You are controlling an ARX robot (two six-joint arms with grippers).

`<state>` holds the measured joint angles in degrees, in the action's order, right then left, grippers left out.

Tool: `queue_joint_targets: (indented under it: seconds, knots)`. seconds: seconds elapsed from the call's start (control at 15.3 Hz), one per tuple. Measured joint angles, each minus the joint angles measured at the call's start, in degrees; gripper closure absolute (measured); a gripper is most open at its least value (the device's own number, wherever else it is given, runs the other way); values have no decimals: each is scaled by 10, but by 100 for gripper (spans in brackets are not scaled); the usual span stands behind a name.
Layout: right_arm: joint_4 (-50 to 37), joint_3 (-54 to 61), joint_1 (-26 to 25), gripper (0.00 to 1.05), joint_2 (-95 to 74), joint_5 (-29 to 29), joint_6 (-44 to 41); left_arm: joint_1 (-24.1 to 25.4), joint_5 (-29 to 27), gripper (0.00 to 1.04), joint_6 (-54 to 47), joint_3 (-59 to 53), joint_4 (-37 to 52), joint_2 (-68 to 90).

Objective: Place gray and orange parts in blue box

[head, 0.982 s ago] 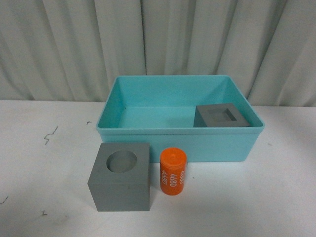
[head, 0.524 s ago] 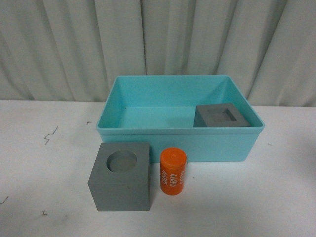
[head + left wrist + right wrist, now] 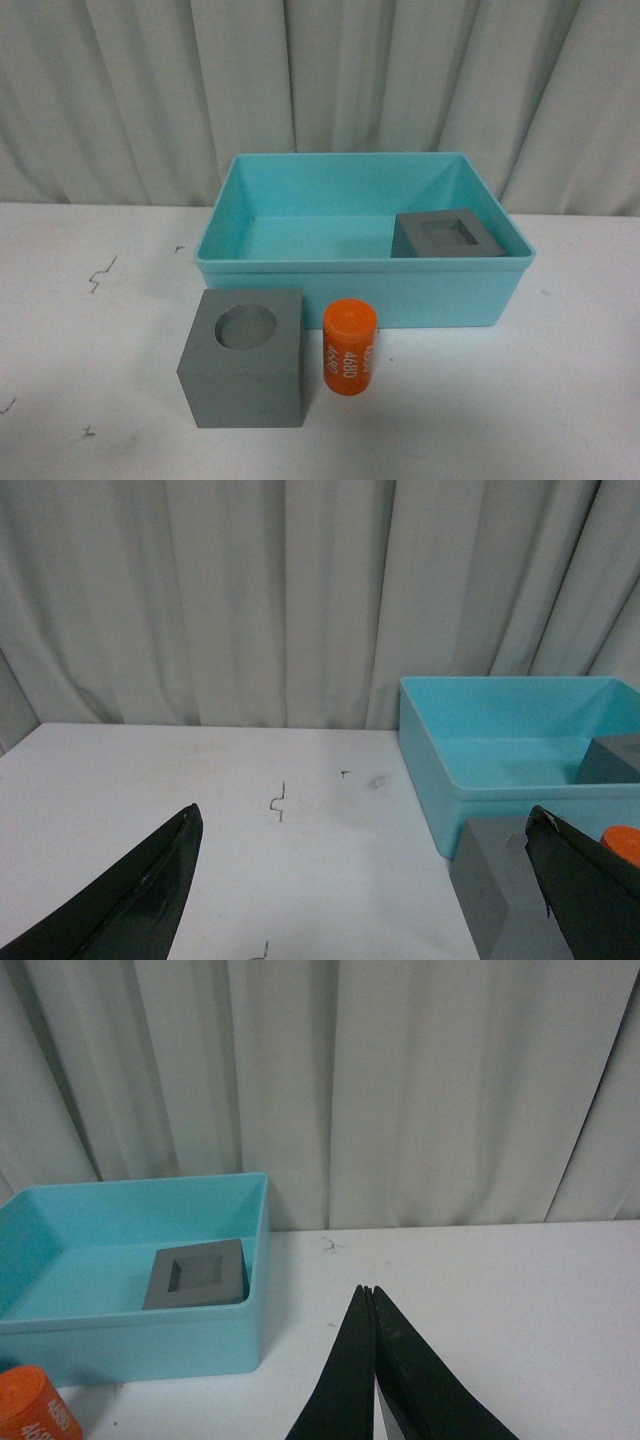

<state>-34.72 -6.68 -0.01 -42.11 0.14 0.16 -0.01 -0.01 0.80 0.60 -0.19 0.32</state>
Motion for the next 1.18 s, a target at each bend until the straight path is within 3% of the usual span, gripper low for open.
queue_joint_targets:
  seconds: [0.39, 0.46, 1.18]
  knots:
    - [76, 40, 0, 103, 120, 0, 0, 0, 0, 7, 0, 0, 0, 0]
    - [56, 54, 0, 103, 134, 0, 0, 0, 0, 7, 0, 0, 0, 0]
    - [226, 61, 0, 103, 301, 0, 0, 0, 0, 7, 0, 0, 0, 0]
